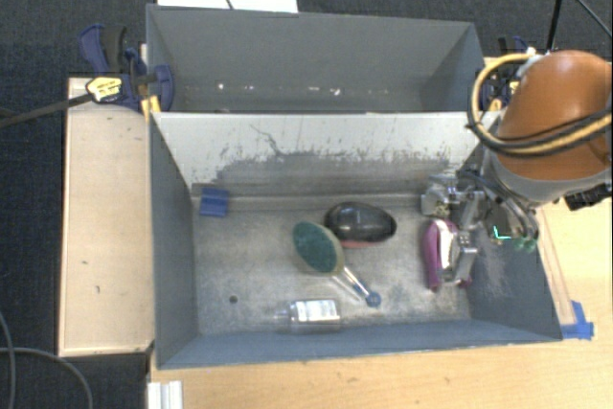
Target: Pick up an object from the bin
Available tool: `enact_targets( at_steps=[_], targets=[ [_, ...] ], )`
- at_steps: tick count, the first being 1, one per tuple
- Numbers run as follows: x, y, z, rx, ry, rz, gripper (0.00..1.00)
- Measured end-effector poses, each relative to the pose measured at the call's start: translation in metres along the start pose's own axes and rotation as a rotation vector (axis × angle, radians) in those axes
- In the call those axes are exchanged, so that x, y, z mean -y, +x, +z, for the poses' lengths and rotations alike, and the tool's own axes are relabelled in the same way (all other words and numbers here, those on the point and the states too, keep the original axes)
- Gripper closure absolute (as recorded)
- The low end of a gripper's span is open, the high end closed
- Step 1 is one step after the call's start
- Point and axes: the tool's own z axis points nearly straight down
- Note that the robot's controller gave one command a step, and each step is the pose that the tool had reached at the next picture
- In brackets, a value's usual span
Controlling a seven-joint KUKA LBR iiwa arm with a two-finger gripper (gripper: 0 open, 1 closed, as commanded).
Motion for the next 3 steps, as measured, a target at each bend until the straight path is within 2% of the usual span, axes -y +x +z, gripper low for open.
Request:
enact_targets(
  at_steps=[1,2,3],
  targets=[
    [-0.03,-0.083,0.048,0.009,0.0,-0.18,0.0],
    [-0.051,-0.075,0.148,0.0,-0.001,-0.109,0.0],
    [-0.049,-0.077,0.143,0.008,0.001,-0.11,1.0]
  ],
)
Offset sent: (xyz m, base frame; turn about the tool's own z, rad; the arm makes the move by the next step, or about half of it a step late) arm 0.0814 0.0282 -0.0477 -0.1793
